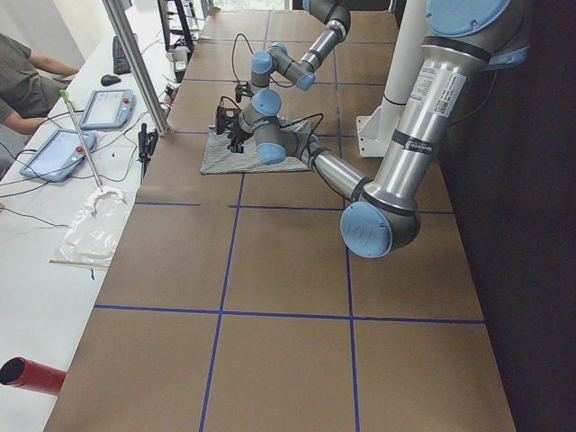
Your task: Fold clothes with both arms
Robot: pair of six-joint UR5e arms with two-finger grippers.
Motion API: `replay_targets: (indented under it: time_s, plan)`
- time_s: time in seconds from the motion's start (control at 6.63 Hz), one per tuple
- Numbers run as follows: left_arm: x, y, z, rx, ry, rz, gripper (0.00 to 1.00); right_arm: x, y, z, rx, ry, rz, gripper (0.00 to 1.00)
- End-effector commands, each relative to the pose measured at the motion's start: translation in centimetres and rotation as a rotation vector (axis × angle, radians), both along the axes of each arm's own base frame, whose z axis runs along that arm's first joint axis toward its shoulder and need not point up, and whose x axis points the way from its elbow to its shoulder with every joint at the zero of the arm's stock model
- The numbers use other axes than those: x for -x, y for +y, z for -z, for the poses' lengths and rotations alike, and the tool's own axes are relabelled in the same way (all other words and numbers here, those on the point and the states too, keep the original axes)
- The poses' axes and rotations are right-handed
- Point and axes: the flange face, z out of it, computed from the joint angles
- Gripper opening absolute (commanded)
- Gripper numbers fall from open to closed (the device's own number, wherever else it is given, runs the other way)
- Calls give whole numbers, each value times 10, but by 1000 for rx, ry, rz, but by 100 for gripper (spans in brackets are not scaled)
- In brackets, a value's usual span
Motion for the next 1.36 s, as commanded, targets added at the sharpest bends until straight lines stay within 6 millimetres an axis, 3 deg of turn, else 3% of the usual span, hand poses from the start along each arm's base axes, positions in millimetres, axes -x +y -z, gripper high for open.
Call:
replay_targets:
  time_s: [0.0,0.15,0.3,0.45,0.6,0.75,1.06,1.21]
  plan:
    - [1,3,2,-3,3,-1,47,-4,-4,-7,-18,11,18,100]
    - [1,3,2,-3,3,-1,47,-8,-7,-22,-23,28,28,100]
    - [1,3,0,-1,1,-1,47,-33,-28,-37,-46,48,52,100]
    - [1,3,3,-4,5,-3,47,-60,-41,-81,-51,90,85,100]
    - [0,4,1,2,5,-14,47,-93,-65,-84,-11,48,116,100]
    - [0,4,1,2,5,-14,47,-98,-70,-80,-14,41,112,100]
    - [0,4,2,-1,8,-16,47,-91,-72,-37,18,-17,27,100]
    - [0,4,2,-1,8,-16,47,-98,-66,-18,9,-53,6,100]
